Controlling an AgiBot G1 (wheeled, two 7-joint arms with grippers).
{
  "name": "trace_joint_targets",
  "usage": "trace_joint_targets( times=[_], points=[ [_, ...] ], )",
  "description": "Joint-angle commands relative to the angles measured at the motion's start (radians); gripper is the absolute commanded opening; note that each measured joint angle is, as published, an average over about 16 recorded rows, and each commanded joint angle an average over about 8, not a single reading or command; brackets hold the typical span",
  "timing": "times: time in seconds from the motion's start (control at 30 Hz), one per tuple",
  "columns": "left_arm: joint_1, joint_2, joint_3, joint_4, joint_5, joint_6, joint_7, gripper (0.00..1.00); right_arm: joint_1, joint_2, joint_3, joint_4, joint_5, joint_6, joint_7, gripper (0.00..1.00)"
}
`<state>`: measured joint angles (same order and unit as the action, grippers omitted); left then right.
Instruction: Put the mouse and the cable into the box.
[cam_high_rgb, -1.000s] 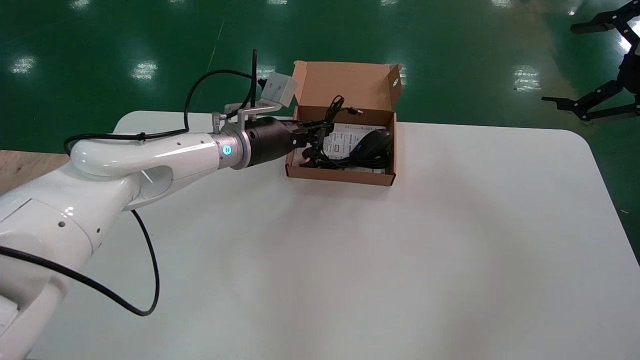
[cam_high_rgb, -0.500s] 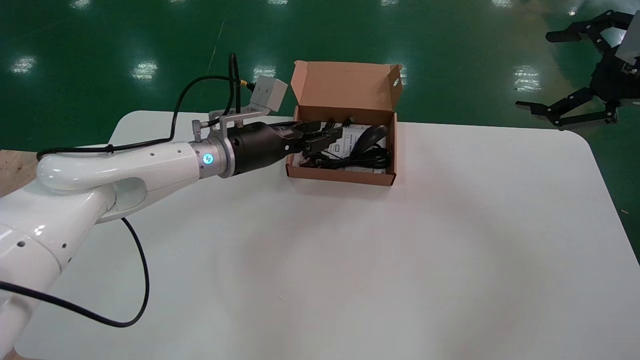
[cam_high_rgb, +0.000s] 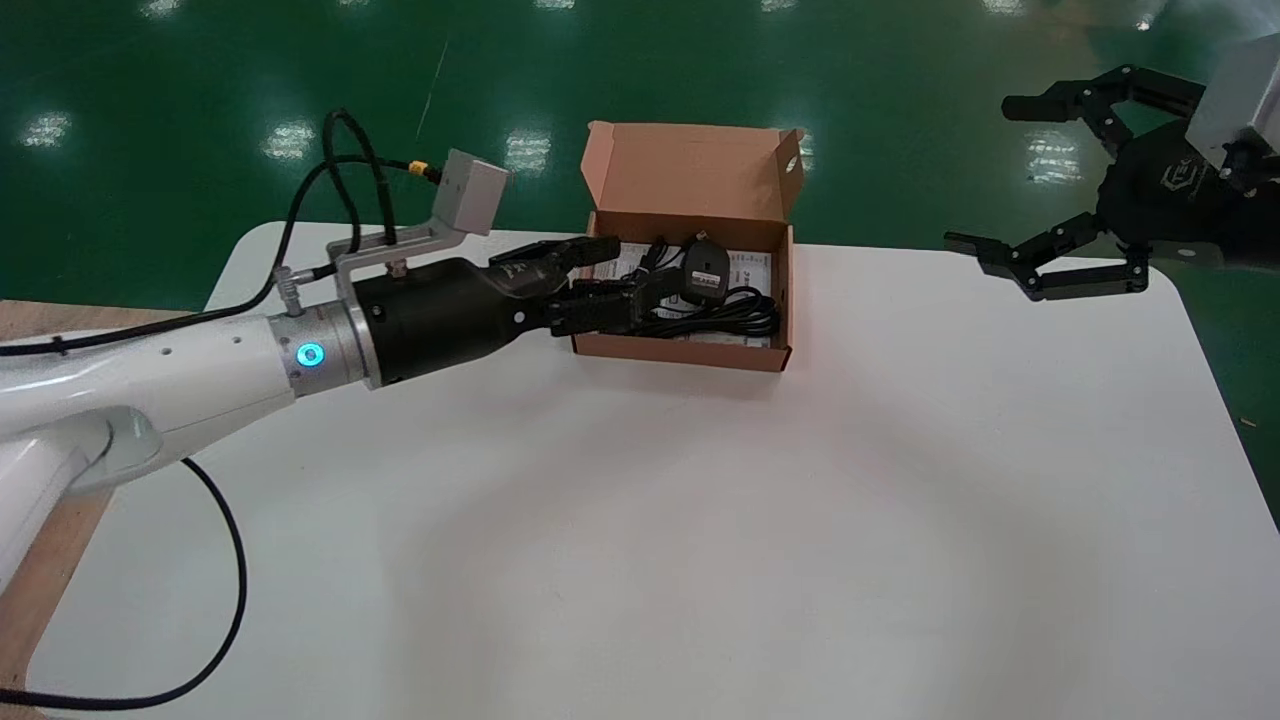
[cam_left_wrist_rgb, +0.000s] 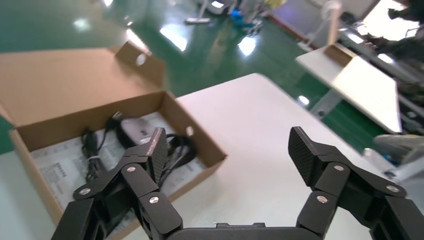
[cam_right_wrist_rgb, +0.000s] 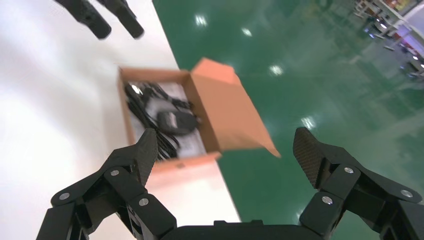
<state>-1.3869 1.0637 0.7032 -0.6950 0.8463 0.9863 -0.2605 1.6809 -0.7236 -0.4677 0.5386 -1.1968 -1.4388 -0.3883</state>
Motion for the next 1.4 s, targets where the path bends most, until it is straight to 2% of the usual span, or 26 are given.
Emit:
trace_joint_targets(
  times=[0.03,1.07,1.23,1.4],
  points=[
    [0.017,-0.025,-0.023,-0.033,-0.006,0.028,0.004,1.00,-0.034,0.006,0.011,0.042,0.026,-0.003,0.032,1.00],
    [0.286,-0.415,-0.388,-0.540,-0.106,0.467,0.067,1.00,-0.564,0.105,0.175,0.693,0.434,-0.053,0.536,1.00],
    [0.315,-0.456,-0.427,-0.595,-0.117,0.514,0.073,1.00,-0.616,0.112,0.189,0.759,0.472,-0.057,0.580,1.00],
    [0.324,-0.469,-0.439,-0.611,-0.120,0.529,0.075,1.00,-0.629,0.113,0.191,0.775,0.482,-0.058,0.585,1.00]
  ],
)
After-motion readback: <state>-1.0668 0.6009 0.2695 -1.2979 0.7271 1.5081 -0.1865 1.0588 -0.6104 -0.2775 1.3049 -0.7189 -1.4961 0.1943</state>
